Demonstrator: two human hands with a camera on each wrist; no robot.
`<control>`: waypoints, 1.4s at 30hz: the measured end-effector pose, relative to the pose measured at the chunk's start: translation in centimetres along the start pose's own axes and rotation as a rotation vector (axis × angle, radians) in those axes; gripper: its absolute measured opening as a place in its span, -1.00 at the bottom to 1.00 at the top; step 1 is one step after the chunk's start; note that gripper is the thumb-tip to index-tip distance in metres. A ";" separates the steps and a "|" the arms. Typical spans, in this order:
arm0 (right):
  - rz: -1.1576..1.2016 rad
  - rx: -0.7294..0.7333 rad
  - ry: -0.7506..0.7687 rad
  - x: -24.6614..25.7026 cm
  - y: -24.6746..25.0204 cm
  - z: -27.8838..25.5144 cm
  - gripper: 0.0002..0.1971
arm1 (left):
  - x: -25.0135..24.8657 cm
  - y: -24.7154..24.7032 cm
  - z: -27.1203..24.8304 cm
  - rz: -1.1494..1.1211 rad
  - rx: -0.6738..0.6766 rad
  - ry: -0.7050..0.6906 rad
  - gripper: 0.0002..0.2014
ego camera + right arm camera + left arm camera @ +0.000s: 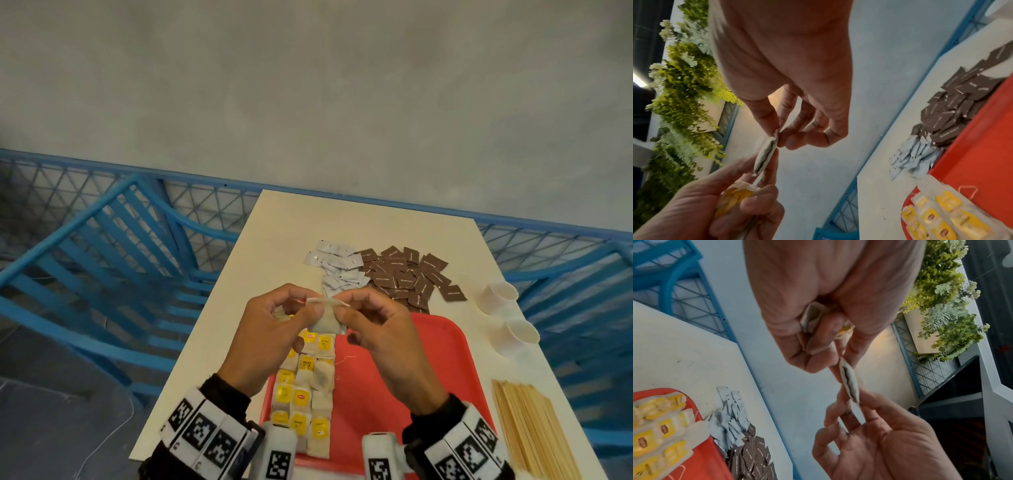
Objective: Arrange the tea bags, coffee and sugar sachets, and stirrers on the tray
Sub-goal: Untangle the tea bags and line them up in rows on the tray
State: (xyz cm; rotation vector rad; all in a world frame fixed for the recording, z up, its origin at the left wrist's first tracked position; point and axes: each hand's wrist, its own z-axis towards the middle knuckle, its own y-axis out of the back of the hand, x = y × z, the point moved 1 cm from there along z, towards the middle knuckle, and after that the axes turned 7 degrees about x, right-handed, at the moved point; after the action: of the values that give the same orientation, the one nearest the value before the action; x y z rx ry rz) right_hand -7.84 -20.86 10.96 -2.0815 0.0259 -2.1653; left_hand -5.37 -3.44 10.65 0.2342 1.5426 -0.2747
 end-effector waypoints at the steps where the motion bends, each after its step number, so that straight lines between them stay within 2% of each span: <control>1: 0.010 0.002 -0.011 -0.1 -0.2 0.2 -0.91 | 0.0 0.2 0.0 -0.006 0.001 -0.004 -0.91; 4: -0.026 -0.003 0.002 -0.2 -0.6 0.7 -0.81 | 0.2 0.9 -0.1 -0.035 0.000 -0.012 -0.87; 9: -0.194 0.002 0.094 -0.3 -1.1 1.3 -0.71 | 0.1 1.6 -0.5 -0.263 -0.004 0.070 -0.80; 11: -0.203 0.013 0.111 -0.4 -1.3 1.5 -0.74 | -0.1 1.3 -0.5 -0.207 -0.036 0.102 -0.64; 12: -0.206 0.014 0.114 -0.4 -1.5 1.6 -0.75 | 0.0 1.2 -0.3 -0.142 -0.059 0.095 -0.63; 16: -0.201 0.016 0.112 -0.9 -1.3 1.7 -0.82 | 0.6 1.3 0.0 -0.003 -0.106 0.041 -0.82; 19: -0.126 0.065 0.090 -0.8 -1.2 1.3 -0.87 | 0.9 1.7 0.0 0.081 -0.112 0.028 -0.83; 24: -0.295 0.018 0.095 -1.1 -1.7 1.3 -0.93 | 1.1 1.8 0.0 0.128 -0.108 -0.006 -0.87; 28: -0.297 0.048 0.129 -1.4 -1.2 1.1 -0.88 | 1.1 1.7 -0.2 0.078 -0.028 0.036 -0.81; 31: -0.190 0.150 0.133 -1.4 0.1 0.6 -0.89 | 1.1 1.6 -0.4 -0.107 0.047 0.109 -0.77; 33: -0.110 0.213 0.126 -1.2 1.1 0.4 -0.72 | 1.2 1.4 -0.5 -0.290 0.139 0.211 -0.77; 35: -0.214 0.301 0.168 -0.9 1.7 0.3 -0.58 | 1.2 1.2 -0.7 -0.423 0.256 0.315 -0.81; 38: -0.418 0.420 0.213 -0.4 1.5 0.3 -0.70 | 1.3 0.6 -0.8 -0.463 0.367 0.423 -0.79; 40: -0.419 0.405 0.214 0.2 1.1 0.6 -0.82 | 1.7 0.6 -0.6 -0.461 0.374 0.470 -0.77; 42: -0.331 0.329 0.195 0.5 1.0 1.2 -0.90 | 2.4 1.3 -0.2 -0.460 0.319 0.479 -0.71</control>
State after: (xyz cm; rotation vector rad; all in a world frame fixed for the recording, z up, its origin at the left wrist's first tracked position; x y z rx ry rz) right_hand -6.59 -21.80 11.39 -1.7852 -0.6516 -2.3471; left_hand -5.14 -2.18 8.22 0.1997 2.0170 -0.8825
